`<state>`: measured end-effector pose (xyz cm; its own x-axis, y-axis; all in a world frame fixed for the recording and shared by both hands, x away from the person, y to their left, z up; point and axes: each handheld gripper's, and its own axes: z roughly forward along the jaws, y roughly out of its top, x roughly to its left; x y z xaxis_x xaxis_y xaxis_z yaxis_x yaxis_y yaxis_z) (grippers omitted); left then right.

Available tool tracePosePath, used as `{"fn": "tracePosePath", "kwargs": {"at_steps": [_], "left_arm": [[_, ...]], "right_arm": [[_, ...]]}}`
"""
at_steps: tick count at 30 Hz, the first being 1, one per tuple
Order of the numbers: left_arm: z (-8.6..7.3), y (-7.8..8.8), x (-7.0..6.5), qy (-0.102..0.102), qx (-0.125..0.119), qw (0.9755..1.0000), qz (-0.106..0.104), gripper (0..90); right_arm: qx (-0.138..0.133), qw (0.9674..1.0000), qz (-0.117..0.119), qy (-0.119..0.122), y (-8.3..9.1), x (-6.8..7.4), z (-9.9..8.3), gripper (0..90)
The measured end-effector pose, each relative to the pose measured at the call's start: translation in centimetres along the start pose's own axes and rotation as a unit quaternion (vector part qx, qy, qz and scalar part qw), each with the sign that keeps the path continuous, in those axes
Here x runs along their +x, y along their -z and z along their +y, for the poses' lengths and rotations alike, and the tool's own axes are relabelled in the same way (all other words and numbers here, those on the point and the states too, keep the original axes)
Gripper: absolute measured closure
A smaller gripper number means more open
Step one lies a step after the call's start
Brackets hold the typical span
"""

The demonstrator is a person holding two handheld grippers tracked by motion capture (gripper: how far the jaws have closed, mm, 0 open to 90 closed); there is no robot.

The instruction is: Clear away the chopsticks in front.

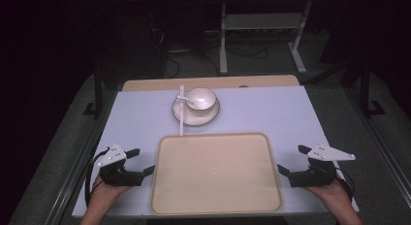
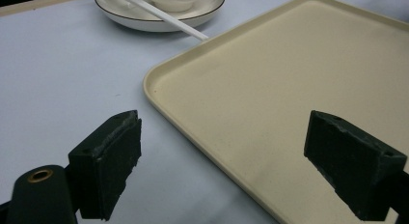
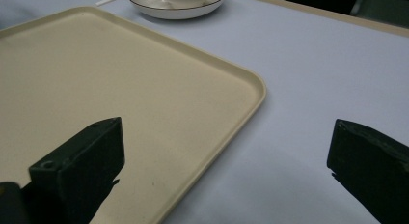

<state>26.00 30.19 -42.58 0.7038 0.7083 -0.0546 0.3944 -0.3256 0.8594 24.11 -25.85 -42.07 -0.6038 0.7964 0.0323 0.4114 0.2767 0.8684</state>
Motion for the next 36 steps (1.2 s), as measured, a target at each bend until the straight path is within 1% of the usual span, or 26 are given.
{"fn": "tracePosePath", "kwargs": {"at_steps": [5,9,19,24,36], "left_arm": [[0.2,0.0,0.1,0.003,0.001,1.0000,0.002,12.2],[0.4,-0.1,0.2,0.002,0.007,1.0000,0.003,12.6],[1.0,-0.4,0.5,0.003,0.007,1.0000,0.002,12.8],[1.4,-0.9,0.7,-0.005,0.012,0.9999,0.003,12.8],[2.4,-1.6,1.4,-0.004,0.006,1.0000,0.006,12.8]], "right_arm": [[0.003,1.0000,0.001,-0.001,0.0,0.0,0.0,0.0],[0.003,1.0000,0.004,-0.003,0.0,0.1,0.1,0.0],[0.003,1.0000,0.006,-0.001,-0.1,0.2,0.1,0.0],[0.003,1.0000,0.007,-0.001,-0.1,0.3,0.2,0.0],[0.002,1.0000,0.005,0.000,-0.1,0.3,0.2,0.0]]}}
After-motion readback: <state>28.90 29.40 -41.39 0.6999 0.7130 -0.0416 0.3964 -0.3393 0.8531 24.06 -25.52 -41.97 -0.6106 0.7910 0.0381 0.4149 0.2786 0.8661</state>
